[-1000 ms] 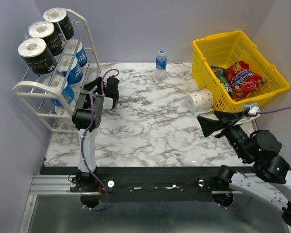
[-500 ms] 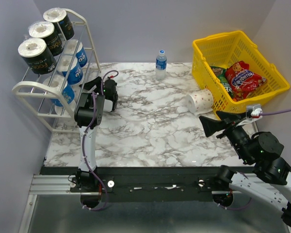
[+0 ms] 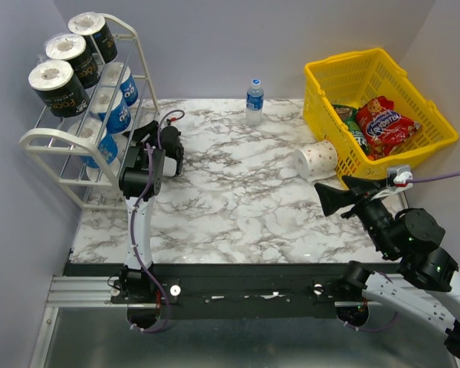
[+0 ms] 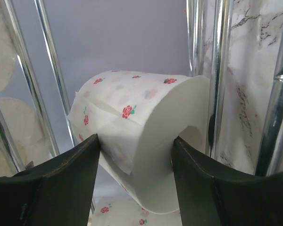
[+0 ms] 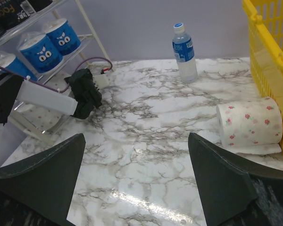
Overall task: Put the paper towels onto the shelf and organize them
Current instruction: Pick up the paper towel from the shelf.
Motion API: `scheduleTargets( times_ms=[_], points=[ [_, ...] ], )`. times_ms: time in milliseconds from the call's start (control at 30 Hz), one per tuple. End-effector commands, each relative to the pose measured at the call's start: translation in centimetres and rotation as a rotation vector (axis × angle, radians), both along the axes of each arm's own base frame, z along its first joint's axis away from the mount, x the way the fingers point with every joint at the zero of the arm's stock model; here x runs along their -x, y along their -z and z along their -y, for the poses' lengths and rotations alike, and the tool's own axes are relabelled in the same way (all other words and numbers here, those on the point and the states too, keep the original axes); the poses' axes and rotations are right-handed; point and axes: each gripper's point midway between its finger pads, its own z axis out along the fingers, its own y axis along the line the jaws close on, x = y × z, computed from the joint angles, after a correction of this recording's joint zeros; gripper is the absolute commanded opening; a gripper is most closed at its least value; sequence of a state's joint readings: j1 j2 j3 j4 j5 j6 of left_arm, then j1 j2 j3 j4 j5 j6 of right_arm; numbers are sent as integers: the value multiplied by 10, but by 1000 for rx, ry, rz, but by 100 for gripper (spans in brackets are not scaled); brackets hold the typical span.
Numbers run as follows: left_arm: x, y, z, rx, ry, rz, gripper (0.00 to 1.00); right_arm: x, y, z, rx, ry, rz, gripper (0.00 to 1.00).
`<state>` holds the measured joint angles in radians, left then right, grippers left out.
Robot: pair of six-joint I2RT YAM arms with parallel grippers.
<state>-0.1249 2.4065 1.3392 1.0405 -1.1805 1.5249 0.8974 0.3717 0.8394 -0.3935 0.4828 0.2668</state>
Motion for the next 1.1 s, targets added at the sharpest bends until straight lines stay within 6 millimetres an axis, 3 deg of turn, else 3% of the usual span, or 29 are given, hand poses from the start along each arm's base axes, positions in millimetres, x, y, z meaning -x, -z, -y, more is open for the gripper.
scheduleTargets(
  times_ms=[0, 300, 733, 1067],
  points=[
    [6, -5, -5, -31, -40, 63, 59, -2, 0, 6, 1, 31, 13, 99],
    [7, -45, -3, -85, -31, 176, 47, -1, 1, 6, 0, 28, 14, 99],
    [1, -75, 7, -126, -12, 240, 46, -1, 4, 3, 0, 18, 3, 99],
    [-1, -92, 17, -132, 14, 280, 36, -2, 3, 2, 5, 18, 3, 99]
  ],
)
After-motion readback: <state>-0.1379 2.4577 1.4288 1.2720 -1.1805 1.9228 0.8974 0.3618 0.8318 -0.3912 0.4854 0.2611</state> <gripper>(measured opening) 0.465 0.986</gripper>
